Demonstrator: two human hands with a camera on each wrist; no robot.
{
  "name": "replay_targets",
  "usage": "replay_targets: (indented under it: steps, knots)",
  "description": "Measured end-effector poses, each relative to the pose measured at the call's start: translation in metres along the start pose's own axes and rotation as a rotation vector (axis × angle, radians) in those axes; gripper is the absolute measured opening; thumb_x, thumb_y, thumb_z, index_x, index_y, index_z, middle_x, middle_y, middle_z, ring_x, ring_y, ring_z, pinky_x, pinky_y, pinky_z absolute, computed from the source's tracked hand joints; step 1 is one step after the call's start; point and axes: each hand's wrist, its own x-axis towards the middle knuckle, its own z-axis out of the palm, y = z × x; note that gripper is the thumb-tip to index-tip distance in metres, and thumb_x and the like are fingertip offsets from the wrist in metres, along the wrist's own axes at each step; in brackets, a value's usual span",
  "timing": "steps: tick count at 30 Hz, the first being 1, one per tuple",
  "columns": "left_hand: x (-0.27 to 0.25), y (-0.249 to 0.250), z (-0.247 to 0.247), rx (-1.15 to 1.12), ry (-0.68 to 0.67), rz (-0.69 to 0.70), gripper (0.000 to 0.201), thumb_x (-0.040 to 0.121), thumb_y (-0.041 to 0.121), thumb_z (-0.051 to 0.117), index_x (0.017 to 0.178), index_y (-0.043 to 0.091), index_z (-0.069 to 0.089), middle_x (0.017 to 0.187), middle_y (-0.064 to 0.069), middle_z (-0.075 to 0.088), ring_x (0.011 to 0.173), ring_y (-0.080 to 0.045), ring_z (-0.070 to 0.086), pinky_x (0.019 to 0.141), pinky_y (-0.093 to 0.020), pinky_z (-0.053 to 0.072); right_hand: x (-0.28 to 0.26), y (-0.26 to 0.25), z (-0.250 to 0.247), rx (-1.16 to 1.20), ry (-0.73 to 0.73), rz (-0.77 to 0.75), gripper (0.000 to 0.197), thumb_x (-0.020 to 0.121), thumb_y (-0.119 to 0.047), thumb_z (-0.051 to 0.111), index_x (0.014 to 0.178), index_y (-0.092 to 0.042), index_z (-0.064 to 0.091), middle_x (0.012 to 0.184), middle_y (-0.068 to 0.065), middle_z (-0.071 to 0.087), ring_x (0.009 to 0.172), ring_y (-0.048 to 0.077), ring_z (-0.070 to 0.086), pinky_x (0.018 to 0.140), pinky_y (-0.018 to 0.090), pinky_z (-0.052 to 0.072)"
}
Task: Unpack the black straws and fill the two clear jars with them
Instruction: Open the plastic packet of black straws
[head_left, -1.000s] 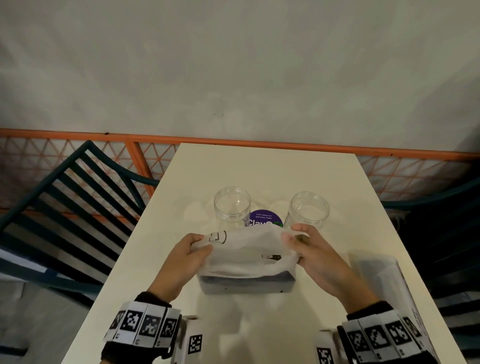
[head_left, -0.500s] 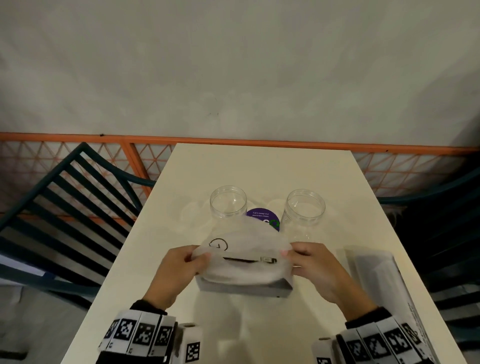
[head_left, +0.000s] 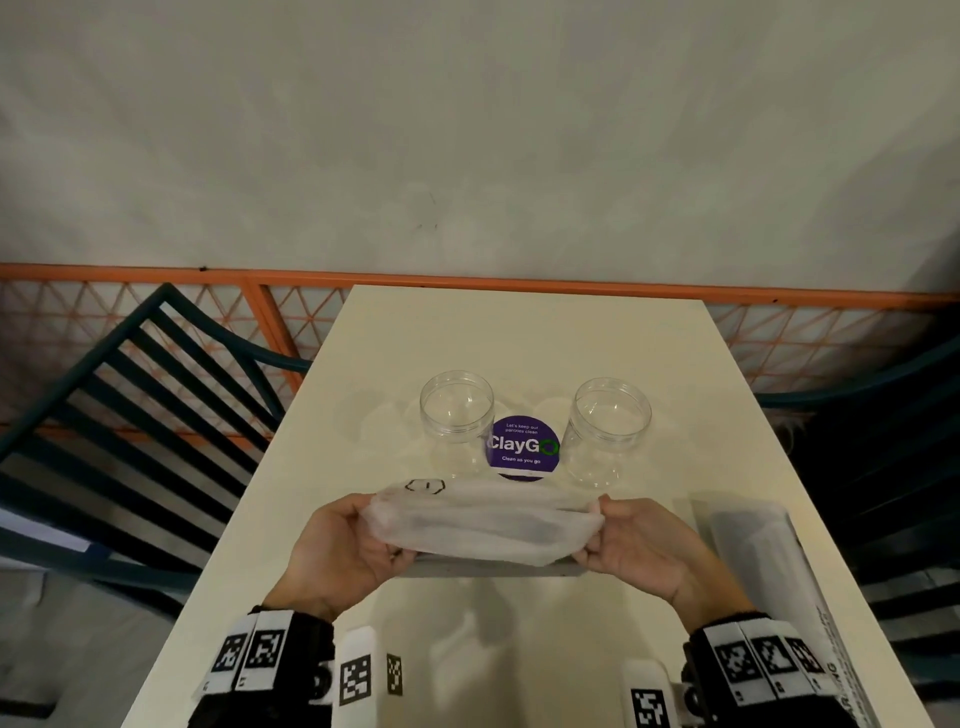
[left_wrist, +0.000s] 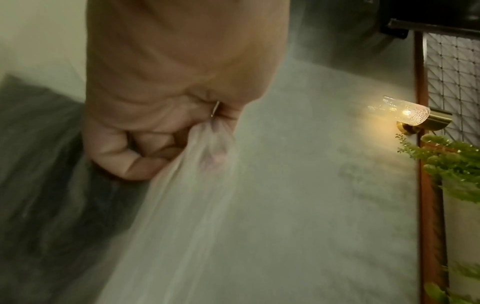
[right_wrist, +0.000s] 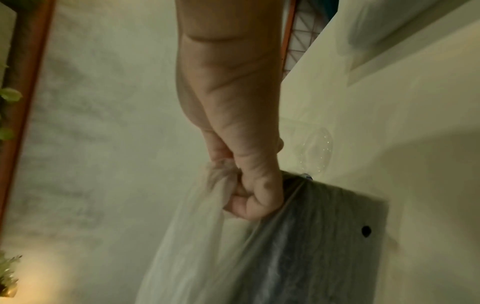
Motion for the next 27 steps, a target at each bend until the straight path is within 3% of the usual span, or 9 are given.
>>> replay_targets:
  steps: [3, 5, 8, 12, 15, 17, 21, 24, 27]
  knots:
    - [0.004, -0.001, -0.003, -0.037, -0.015, -0.001, 0.049, 0.031, 0.004, 0.072, 0.080, 0.001, 0.067, 0.088, -0.015, 0.071, 0.079, -0.030, 0.066, 0.067, -0.037, 0.052, 0.001, -0.001, -0.001, 0.005, 0.018, 0.020, 0.016, 0.084, -0.002, 0.038, 0.077, -0.006, 0.052, 0.071, 0.011, 0.069, 0.060, 0.023, 0.065, 0.050, 0.026, 0.051]
    - [0.004, -0.001, -0.003, 0.014, -0.029, -0.015, 0.046, 0.041, 0.009, 0.067, 0.086, 0.000, 0.070, 0.091, -0.013, 0.069, 0.083, -0.027, 0.062, 0.068, -0.033, 0.049, 0.001, -0.001, 0.001, -0.011, 0.019, -0.011, 0.015, 0.081, -0.002, 0.038, 0.072, -0.010, 0.046, 0.063, 0.007, 0.067, 0.053, 0.019, 0.064, 0.052, 0.026, 0.047]
    - [-0.001, -0.003, -0.001, 0.206, -0.034, 0.036, 0.027, 0.065, 0.023, 0.066, 0.088, 0.009, 0.073, 0.083, -0.005, 0.070, 0.070, -0.016, 0.064, 0.061, -0.027, 0.049, -0.003, 0.000, 0.003, -0.041, -0.034, -0.124, 0.019, 0.074, -0.006, 0.054, 0.087, -0.016, 0.047, 0.081, 0.006, 0.067, 0.067, 0.019, 0.065, 0.060, 0.029, 0.049]
    - [0.002, -0.008, -0.005, 0.596, 0.018, 0.105, 0.056, 0.061, 0.027, 0.077, 0.108, 0.006, 0.055, 0.101, -0.007, 0.063, 0.086, -0.016, 0.062, 0.068, -0.026, 0.051, -0.002, 0.005, 0.007, -0.476, 0.066, -0.267, 0.043, 0.082, 0.007, 0.053, 0.115, -0.017, 0.039, 0.100, 0.013, 0.054, 0.087, 0.023, 0.055, 0.069, 0.031, 0.048]
    - [0.007, -0.013, -0.002, 0.805, 0.200, 0.209, 0.035, 0.075, 0.016, 0.071, 0.102, 0.001, 0.053, 0.098, -0.013, 0.057, 0.085, -0.022, 0.056, 0.066, -0.029, 0.049, 0.006, 0.007, 0.012, -0.863, 0.326, -0.386, 0.035, 0.085, 0.000, 0.048, 0.116, -0.014, 0.037, 0.099, 0.010, 0.047, 0.080, 0.019, 0.049, 0.067, 0.028, 0.043]
    - [0.011, -0.012, -0.003, 0.913, 0.309, 0.323, 0.027, 0.070, 0.019, 0.067, 0.090, 0.005, 0.056, 0.089, -0.012, 0.056, 0.077, -0.023, 0.053, 0.064, -0.031, 0.047, 0.008, 0.006, 0.014, -0.964, 0.469, -0.504, 0.027, 0.086, -0.004, 0.049, 0.108, -0.014, 0.040, 0.104, 0.009, 0.049, 0.083, 0.019, 0.051, 0.061, 0.025, 0.043]
    - [0.015, -0.010, -0.013, 1.078, 0.501, 0.505, 0.005, 0.080, 0.010, 0.057, 0.077, 0.012, 0.054, 0.081, -0.009, 0.059, 0.077, -0.028, 0.054, 0.074, -0.043, 0.048, 0.008, 0.008, 0.011, -1.182, 0.593, -0.532, 0.021, 0.084, -0.018, 0.060, 0.101, -0.011, 0.050, 0.099, 0.008, 0.056, 0.087, 0.023, 0.057, 0.066, 0.025, 0.044]
    - [0.017, -0.010, -0.019, 1.035, 0.412, 0.455, 0.005, 0.082, 0.010, 0.061, 0.083, 0.007, 0.064, 0.084, -0.011, 0.067, 0.083, -0.030, 0.062, 0.080, -0.044, 0.055, 0.009, 0.010, 0.009, -1.069, 0.494, -0.439, 0.011, 0.085, -0.012, 0.057, 0.085, -0.004, 0.063, 0.083, 0.013, 0.066, 0.074, 0.024, 0.064, 0.078, 0.037, 0.056]
    - [0.012, -0.005, -0.017, 0.809, 0.205, 0.312, 0.018, 0.084, 0.015, 0.063, 0.090, -0.001, 0.070, 0.094, -0.018, 0.072, 0.090, -0.028, 0.067, 0.071, -0.025, 0.058, 0.004, 0.010, 0.012, -0.753, 0.293, -0.319, 0.015, 0.089, -0.003, 0.052, 0.086, 0.002, 0.066, 0.092, 0.018, 0.068, 0.079, 0.023, 0.065, 0.064, 0.025, 0.058]
